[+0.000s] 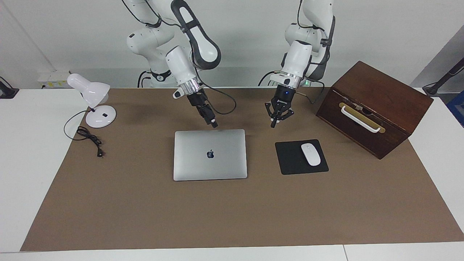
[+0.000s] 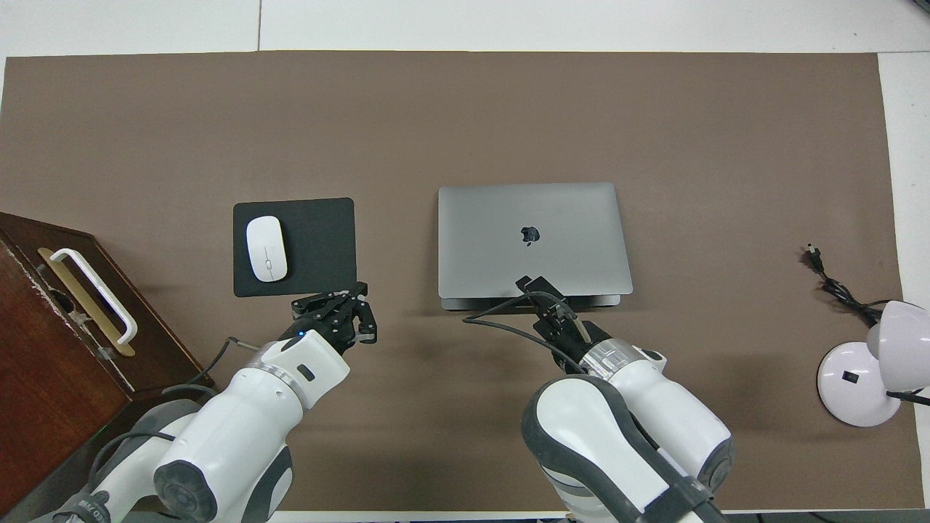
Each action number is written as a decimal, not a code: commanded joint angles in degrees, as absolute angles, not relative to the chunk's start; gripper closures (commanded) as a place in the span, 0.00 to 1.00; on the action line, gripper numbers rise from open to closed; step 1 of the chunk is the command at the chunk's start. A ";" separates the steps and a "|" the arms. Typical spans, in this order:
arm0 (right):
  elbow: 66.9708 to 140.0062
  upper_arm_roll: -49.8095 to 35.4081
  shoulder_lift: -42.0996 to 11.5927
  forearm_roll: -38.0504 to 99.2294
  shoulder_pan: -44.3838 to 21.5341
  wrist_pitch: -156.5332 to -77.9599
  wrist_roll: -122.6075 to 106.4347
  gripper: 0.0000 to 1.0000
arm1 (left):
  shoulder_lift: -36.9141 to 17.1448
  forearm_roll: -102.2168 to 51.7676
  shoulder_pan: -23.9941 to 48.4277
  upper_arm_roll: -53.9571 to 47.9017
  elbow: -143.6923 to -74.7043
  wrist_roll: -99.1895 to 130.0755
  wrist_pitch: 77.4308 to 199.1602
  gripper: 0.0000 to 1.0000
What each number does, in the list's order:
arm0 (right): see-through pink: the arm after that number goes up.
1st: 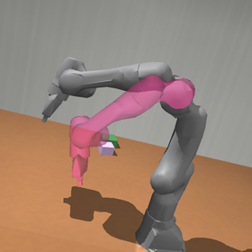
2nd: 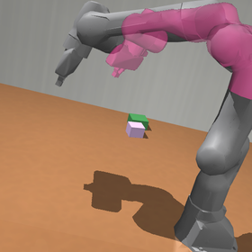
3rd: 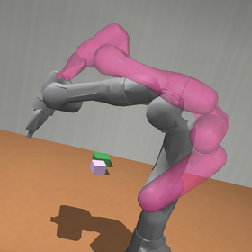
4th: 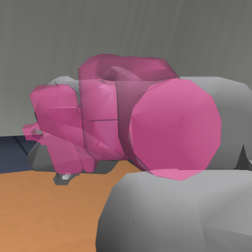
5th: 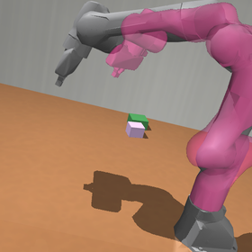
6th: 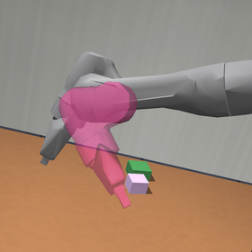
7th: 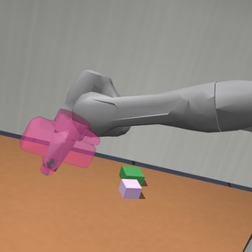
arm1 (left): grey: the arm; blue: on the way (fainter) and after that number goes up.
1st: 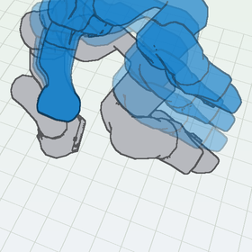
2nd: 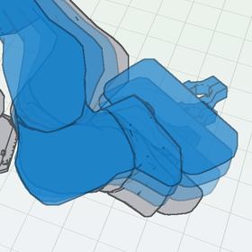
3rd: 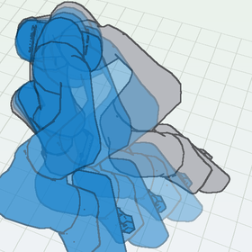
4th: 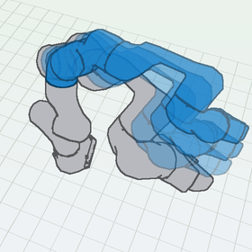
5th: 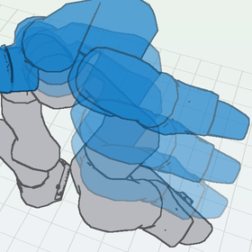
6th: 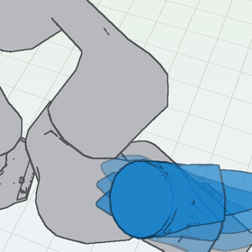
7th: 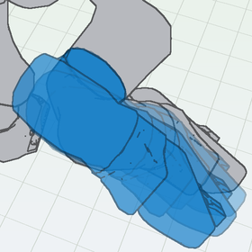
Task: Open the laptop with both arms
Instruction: 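Place the left gripper at the laptop's near edge while the right gripper holds the lid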
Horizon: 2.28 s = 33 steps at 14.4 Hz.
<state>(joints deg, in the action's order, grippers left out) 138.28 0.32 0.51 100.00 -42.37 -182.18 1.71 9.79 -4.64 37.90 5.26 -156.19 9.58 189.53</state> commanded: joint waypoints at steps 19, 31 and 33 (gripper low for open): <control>132.10 0.44 -4.13 100.90 -36.74 -180.88 -6.24 0.00 | -8.95 -19.34 56.43 6.33 -149.69 10.20 200.83 1.00; 131.05 0.44 -4.75 100.81 -36.56 -180.62 -6.24 0.00 | -15.28 -18.72 53.88 6.59 -142.48 10.11 200.83 1.00; 131.04 0.44 -4.75 100.81 -36.21 -180.53 -6.24 0.00 | -16.69 -18.72 53.79 6.59 -141.42 10.11 200.83 1.00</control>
<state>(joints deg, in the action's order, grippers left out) 132.60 0.55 -3.89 100.00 -37.82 -181.93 -3.64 -13.69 -17.92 54.22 6.80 -143.89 10.39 199.54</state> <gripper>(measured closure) 0.000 0.991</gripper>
